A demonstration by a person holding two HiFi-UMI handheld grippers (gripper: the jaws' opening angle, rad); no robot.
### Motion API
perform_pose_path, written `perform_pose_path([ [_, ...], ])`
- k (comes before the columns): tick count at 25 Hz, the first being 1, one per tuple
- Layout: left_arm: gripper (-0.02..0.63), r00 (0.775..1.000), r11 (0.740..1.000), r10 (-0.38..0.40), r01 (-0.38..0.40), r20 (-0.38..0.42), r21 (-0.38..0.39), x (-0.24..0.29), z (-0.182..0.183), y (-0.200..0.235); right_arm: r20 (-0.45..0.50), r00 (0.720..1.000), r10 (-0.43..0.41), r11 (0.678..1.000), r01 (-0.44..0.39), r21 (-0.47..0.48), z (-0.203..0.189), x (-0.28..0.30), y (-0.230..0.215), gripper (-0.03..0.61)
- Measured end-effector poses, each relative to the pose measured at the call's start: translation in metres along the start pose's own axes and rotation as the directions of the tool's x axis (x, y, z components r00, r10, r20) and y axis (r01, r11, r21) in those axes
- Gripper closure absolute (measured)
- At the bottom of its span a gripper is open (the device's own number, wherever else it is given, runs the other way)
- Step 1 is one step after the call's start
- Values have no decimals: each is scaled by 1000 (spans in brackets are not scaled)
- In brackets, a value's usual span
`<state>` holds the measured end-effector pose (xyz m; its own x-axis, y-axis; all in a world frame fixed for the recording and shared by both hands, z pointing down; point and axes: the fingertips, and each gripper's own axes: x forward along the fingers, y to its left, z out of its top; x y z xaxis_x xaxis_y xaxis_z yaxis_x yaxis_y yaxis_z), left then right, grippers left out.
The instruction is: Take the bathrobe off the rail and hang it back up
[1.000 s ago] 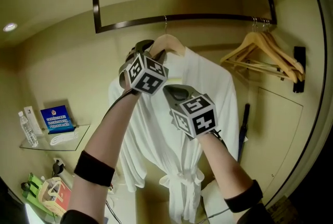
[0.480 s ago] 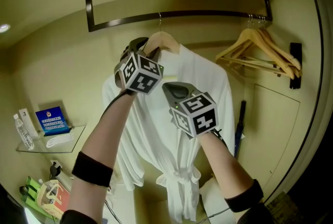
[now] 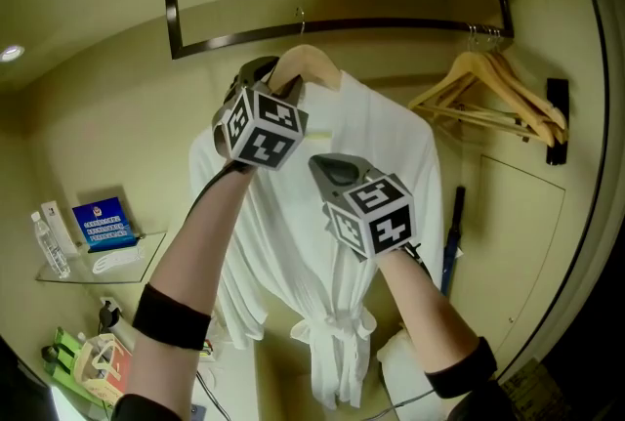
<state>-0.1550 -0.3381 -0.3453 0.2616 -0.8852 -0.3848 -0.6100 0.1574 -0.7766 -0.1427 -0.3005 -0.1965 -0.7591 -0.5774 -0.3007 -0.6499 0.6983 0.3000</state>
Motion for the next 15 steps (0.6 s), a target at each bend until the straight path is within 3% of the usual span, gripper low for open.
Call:
perform_pose_path([
  [8,433,999,1000,-9,8,-51,-24,-38,-17,-25,-15,998,66,998,-66,-7,-17,-37,35,561],
  [15,433,995,998,-24,18,-93,-56,-77,-42,-81,-62,992,114,992,-111,56,-75,-78,55,561],
])
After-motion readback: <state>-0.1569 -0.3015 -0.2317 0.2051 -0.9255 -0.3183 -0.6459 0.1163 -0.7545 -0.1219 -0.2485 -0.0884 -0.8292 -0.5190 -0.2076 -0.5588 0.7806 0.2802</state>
